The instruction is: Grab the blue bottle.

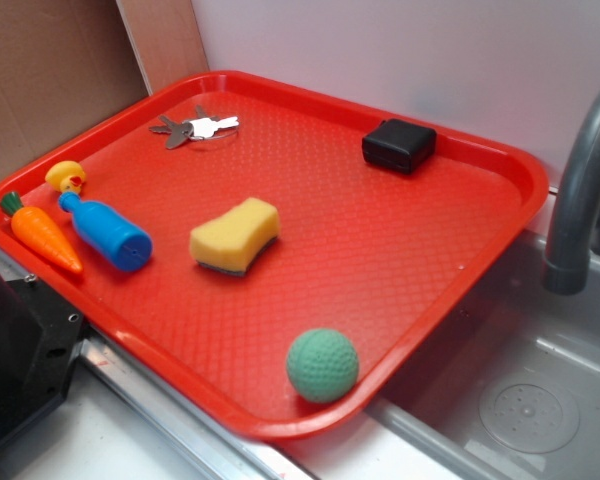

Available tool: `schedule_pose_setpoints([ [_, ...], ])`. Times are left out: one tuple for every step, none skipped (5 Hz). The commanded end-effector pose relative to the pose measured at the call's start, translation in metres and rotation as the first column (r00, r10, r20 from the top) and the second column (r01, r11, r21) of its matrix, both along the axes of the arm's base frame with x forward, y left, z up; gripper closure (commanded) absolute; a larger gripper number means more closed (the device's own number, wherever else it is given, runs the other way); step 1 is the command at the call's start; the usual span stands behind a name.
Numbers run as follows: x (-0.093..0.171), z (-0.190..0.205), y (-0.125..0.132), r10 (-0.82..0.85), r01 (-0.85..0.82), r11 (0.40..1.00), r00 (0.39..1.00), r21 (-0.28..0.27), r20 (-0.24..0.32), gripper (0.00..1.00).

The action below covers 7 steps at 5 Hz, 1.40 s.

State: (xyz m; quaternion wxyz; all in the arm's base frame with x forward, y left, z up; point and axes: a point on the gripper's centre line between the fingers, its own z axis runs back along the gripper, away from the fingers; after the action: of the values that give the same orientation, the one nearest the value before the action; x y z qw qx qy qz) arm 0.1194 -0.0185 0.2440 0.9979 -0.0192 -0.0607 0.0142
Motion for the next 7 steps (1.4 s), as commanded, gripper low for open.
schedule_pose_setpoints([
  [0.000,0.000,0.000,0.000,0.000,1.000,1.000,0.000,0.000,0.00],
  [0.023,-0.049,0.041,0.247,-0.247,0.969,0.968,0.011,-0.036,0.00],
  [0.035,-0.082,0.056,0.480,-0.478,0.876,0.876,0.058,-0.036,0.00],
  [0.022,-0.113,0.067,0.682,-0.682,0.731,0.731,0.022,-0.009,0.00],
  [0.011,-0.142,0.070,0.840,-0.841,0.540,0.540,-0.006,-0.049,0.00],
  [0.009,-0.167,0.065,0.923,-0.925,0.376,0.379,-0.056,-0.066,0.00],
  [0.021,-0.196,0.064,0.909,-0.914,0.403,0.405,-0.040,-0.098,0.00],
])
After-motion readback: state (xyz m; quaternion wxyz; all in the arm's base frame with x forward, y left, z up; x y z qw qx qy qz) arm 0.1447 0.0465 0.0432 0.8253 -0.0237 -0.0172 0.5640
